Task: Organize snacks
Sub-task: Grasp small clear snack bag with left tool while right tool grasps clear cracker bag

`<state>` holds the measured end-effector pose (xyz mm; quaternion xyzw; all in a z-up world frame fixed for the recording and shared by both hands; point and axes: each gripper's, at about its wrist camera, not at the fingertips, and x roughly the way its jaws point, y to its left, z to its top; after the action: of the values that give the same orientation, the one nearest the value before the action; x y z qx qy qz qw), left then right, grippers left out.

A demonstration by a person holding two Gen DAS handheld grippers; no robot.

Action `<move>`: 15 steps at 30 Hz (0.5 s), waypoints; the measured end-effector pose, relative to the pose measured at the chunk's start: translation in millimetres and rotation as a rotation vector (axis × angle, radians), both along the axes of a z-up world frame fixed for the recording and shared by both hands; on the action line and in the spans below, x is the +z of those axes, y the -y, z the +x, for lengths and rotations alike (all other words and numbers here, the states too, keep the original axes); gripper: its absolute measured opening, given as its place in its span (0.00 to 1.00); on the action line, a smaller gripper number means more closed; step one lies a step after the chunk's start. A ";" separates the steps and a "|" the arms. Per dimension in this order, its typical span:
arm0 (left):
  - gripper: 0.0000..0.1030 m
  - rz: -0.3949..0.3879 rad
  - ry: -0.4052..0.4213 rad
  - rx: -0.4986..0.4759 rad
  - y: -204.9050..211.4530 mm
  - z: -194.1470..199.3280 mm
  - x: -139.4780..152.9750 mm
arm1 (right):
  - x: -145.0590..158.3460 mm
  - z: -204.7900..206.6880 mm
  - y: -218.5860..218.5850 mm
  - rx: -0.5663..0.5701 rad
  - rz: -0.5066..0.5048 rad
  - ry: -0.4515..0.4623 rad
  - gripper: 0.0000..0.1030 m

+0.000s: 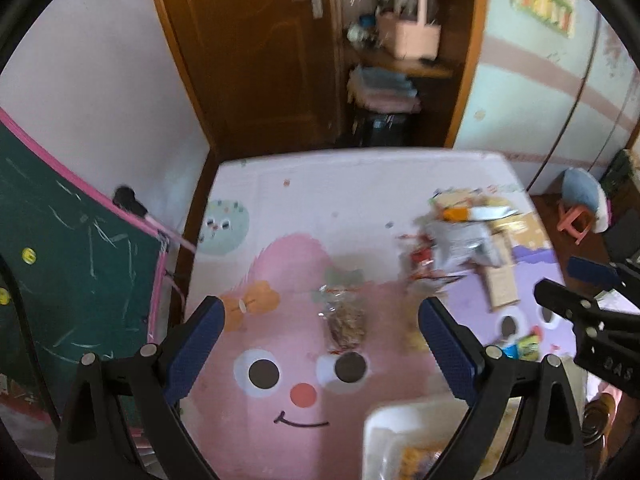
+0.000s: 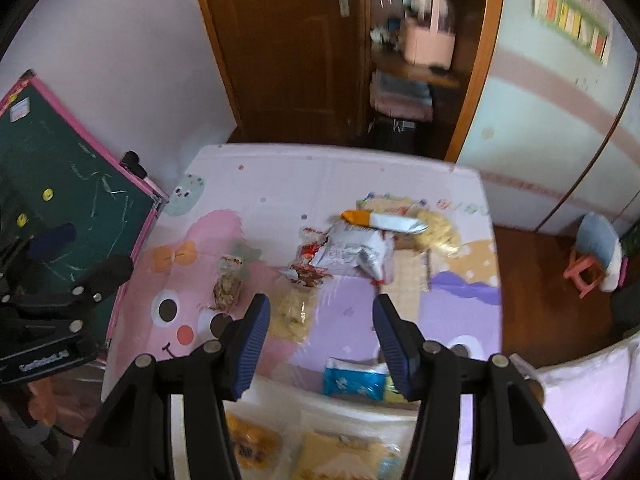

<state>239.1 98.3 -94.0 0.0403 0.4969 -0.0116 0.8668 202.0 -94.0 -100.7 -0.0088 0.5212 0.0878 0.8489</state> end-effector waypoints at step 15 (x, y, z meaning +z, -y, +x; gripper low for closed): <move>0.94 -0.090 -0.339 0.013 -21.6 75.2 -165.5 | -150.0 53.9 -46.3 0.003 0.000 -0.282 0.52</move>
<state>314.3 119.9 -259.5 -0.0044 0.6350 -0.0348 0.7717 255.9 -47.7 -250.8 0.0027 0.6355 0.0893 0.7669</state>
